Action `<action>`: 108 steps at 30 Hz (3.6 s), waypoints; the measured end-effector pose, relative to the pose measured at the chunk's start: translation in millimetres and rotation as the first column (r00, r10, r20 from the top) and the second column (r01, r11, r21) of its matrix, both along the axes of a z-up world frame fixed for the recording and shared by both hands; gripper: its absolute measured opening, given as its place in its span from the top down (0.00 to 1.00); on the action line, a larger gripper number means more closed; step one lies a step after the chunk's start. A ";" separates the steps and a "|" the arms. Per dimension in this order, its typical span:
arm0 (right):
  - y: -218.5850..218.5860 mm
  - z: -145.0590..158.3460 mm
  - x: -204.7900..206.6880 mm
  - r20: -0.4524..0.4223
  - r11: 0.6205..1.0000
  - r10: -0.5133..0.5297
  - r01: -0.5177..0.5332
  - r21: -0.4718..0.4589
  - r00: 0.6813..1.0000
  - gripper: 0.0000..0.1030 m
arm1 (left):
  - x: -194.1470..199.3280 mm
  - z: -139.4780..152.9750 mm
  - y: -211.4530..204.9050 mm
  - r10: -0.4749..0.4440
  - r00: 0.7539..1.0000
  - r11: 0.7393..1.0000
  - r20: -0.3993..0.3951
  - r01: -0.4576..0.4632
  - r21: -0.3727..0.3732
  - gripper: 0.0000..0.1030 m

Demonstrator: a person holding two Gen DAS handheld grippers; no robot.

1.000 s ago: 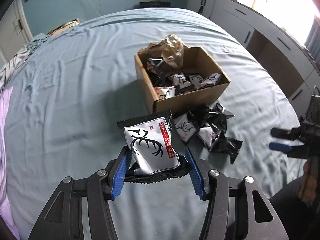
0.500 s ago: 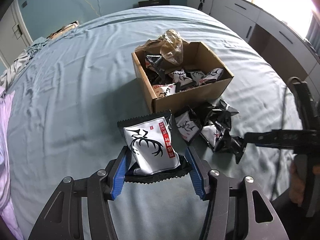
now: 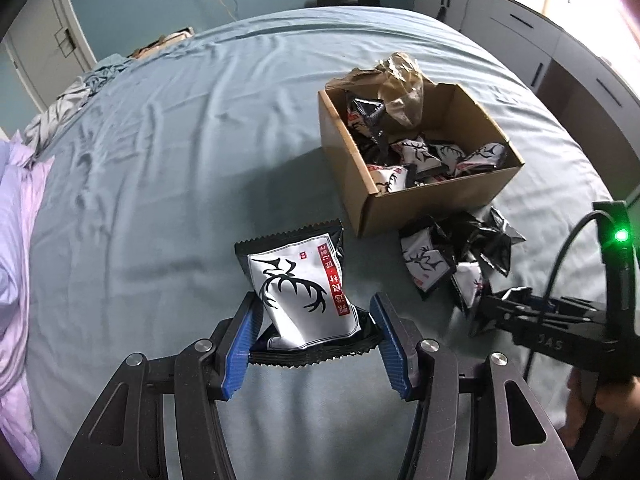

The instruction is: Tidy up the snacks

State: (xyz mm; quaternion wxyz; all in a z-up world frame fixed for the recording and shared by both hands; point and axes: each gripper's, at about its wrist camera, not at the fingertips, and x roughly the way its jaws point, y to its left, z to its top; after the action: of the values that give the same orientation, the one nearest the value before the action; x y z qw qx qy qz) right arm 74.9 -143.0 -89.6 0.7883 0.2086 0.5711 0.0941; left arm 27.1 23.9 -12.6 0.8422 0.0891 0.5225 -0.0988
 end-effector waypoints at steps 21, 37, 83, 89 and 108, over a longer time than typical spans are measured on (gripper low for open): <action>-104.4 86.3 -123.6 0.368 0.912 -0.275 0.120 0.392 0.888 0.60 | -7.5 27.2 11.8 0.041 0.995 0.998 0.094 -0.036 -0.053 0.46; -116.5 68.6 -67.7 0.380 0.866 -0.380 0.180 0.467 0.844 0.60 | 42.0 39.0 -3.2 0.043 0.988 0.993 0.149 -0.026 -0.118 0.46; -121.4 69.4 -85.5 0.222 0.897 -0.385 0.308 0.316 0.896 0.22 | -5.3 44.7 -21.5 -0.158 0.958 0.983 0.240 0.131 0.126 0.12; -110.6 77.9 -107.3 0.184 0.904 -0.380 0.322 0.283 0.906 0.22 | -19.8 50.0 -9.0 -0.117 0.959 0.990 0.259 0.092 0.107 0.08; -79.0 73.8 -101.3 0.170 0.941 -0.314 0.283 0.184 0.934 0.22 | -21.8 30.0 -10.8 -0.077 0.987 0.994 0.142 0.065 0.086 0.03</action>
State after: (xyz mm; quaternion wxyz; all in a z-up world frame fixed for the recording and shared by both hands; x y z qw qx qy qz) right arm -26.3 -221.9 -15.9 0.8270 0.3442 0.4429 0.0379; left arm 5.3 13.0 17.4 0.8697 0.1487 0.4597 -0.1010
